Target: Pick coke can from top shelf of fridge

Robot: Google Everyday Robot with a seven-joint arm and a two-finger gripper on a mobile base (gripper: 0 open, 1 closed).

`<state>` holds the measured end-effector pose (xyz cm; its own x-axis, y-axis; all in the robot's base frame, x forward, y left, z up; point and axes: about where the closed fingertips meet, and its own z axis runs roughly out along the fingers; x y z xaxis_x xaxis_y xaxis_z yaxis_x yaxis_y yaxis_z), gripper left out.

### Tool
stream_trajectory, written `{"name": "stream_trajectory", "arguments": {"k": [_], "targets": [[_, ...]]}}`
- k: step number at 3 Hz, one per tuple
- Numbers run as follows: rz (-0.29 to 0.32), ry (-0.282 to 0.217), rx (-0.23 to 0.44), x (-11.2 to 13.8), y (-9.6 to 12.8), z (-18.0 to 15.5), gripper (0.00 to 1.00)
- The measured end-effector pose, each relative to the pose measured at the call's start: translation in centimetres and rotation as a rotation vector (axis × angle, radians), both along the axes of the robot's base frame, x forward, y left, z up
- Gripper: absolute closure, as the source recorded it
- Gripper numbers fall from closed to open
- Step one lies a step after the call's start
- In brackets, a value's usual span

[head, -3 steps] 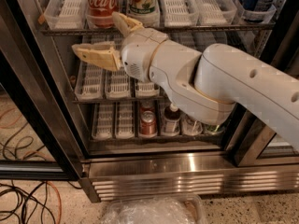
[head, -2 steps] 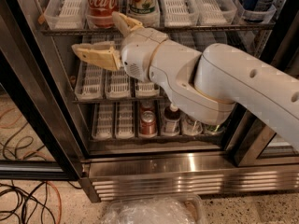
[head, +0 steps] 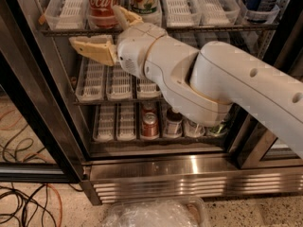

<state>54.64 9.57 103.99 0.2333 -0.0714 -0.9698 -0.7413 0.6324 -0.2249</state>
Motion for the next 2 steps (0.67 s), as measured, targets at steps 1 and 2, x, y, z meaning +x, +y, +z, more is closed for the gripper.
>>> {"name": "stream_trajectory", "arguments": {"k": [1, 2], "targets": [[-0.05, 0.012, 0.012, 0.39, -0.04, 0.15, 0.24], [-0.086, 0.022, 0.024, 0.74, 0.01, -0.02, 0.24]]}}
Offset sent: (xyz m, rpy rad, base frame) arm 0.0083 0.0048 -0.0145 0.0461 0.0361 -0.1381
